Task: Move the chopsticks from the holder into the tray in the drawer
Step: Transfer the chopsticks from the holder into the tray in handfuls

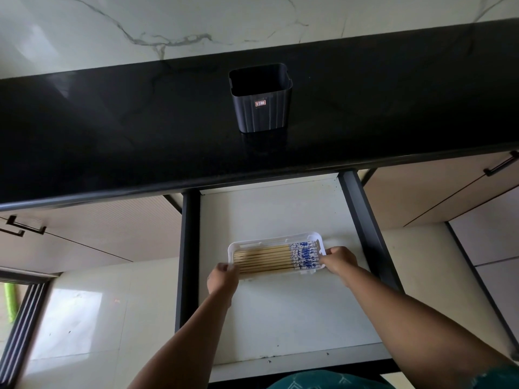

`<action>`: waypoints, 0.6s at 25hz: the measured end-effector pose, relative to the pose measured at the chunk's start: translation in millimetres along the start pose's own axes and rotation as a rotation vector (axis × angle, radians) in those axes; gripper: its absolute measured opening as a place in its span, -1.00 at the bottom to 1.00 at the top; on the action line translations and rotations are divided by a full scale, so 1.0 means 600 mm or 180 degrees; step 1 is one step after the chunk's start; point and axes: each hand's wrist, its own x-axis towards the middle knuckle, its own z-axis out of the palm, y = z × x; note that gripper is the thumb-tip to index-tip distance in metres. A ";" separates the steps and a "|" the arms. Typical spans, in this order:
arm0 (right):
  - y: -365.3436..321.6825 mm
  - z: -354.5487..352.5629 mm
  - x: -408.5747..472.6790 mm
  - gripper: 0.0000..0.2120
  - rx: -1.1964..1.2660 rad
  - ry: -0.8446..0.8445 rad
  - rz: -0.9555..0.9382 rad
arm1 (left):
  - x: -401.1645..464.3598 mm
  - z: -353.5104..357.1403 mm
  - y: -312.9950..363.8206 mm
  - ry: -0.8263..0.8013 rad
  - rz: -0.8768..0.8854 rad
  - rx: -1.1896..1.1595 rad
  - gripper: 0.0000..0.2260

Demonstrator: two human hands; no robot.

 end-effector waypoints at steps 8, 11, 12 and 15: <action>-0.034 0.013 0.016 -0.63 0.0231 -0.0170 -0.0287 | 0.021 0.007 0.026 -0.0477 -0.0081 -0.0492 -0.73; -0.023 0.019 0.016 -0.67 0.0202 0.0039 -0.0356 | 0.020 0.003 0.030 -0.0338 0.0047 -0.0637 -0.76; -0.021 0.018 0.017 -0.66 0.0224 0.0057 -0.0383 | 0.022 0.002 0.032 -0.0353 0.0059 -0.0637 -0.76; -0.021 0.016 0.025 -0.63 0.0346 0.0067 -0.0385 | 0.027 0.001 0.039 -0.0455 0.0003 -0.0515 -0.75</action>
